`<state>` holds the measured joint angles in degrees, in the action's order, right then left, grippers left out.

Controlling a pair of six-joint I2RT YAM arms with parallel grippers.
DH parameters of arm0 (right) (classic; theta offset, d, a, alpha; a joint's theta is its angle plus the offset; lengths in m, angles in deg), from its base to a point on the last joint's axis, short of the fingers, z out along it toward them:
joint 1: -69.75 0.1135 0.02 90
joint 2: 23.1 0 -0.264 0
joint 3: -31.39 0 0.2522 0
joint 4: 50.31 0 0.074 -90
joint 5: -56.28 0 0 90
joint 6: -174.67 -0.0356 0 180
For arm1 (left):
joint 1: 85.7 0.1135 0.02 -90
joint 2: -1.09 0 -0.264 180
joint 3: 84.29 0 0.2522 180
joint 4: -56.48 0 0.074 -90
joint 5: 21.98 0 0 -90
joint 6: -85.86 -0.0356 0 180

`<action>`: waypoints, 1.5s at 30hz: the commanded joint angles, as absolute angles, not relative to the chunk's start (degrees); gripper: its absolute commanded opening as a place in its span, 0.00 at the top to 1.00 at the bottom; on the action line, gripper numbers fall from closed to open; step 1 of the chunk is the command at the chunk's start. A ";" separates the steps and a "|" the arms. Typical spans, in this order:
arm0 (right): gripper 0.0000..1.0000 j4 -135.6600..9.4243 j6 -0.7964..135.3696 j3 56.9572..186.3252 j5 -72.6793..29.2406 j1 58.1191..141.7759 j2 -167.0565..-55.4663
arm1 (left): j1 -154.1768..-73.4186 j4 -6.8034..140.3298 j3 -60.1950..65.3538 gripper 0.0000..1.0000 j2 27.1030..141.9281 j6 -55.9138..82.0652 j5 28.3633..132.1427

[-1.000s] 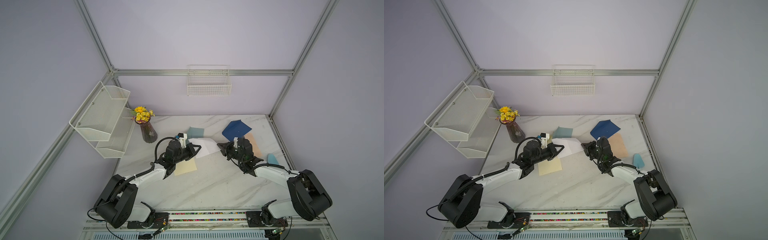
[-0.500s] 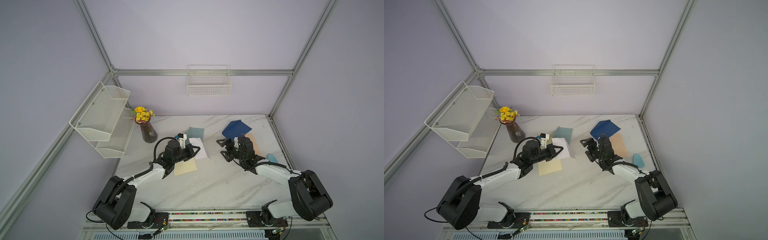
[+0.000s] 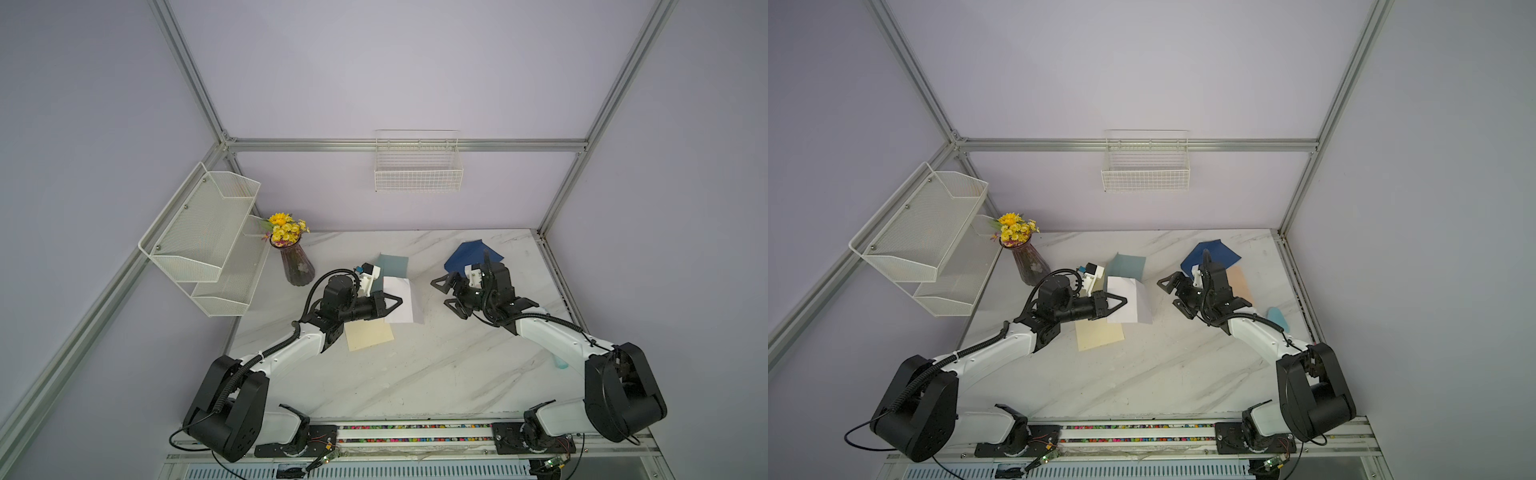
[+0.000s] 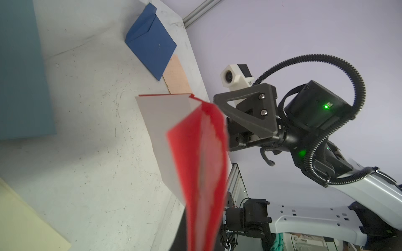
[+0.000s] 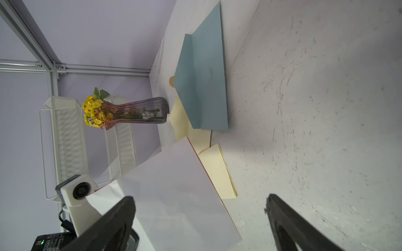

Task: Fold the letter paper in half and place it into the envelope
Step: Fold the letter paper at the center of the board.

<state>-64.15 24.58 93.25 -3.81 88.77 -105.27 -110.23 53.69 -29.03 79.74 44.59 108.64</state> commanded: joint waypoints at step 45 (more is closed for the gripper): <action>1.00 -51.80 21.64 97.74 4.17 93.55 -114.19 | -110.35 49.81 -24.06 0.04 93.42 41.08 118.32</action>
